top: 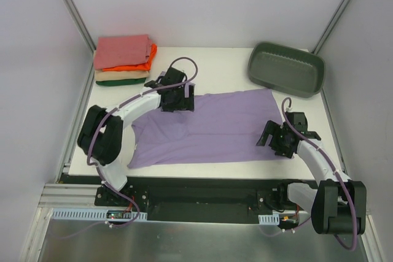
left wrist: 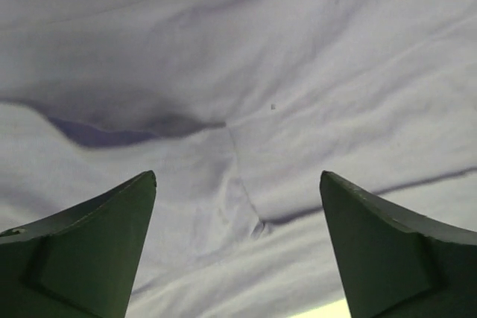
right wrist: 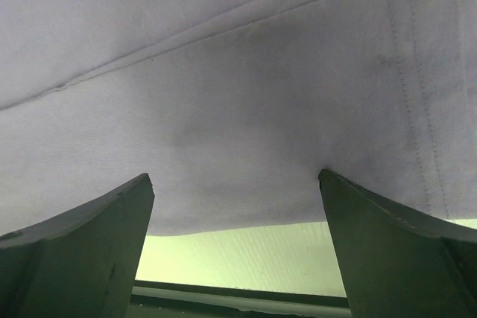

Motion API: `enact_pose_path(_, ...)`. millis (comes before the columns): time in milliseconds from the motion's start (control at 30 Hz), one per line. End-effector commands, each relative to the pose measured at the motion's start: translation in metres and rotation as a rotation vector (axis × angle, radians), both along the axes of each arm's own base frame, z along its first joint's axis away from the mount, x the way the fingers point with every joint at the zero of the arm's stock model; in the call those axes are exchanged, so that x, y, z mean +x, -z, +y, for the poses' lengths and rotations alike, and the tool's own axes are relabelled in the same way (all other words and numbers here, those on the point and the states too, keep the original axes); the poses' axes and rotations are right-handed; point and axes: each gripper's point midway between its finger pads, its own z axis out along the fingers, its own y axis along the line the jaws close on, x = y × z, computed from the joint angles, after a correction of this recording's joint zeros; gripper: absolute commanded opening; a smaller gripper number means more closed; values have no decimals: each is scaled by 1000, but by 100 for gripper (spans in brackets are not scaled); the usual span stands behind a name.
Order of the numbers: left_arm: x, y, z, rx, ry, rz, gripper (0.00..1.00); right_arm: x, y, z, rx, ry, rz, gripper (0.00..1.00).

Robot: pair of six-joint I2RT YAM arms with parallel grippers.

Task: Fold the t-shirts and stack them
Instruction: Fold the flattened tshirt in 1/3 of the way

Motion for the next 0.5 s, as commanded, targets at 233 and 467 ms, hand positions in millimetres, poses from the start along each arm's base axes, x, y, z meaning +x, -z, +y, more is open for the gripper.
enact_pose_path(233,-36,-13,-17,-190,93,-37,99,6,-5,0,-6,3,-64,96)
enact_pose_path(467,-29,30,-21,-143,81,59,99,6,-5,-3,-20,12,-66,96)
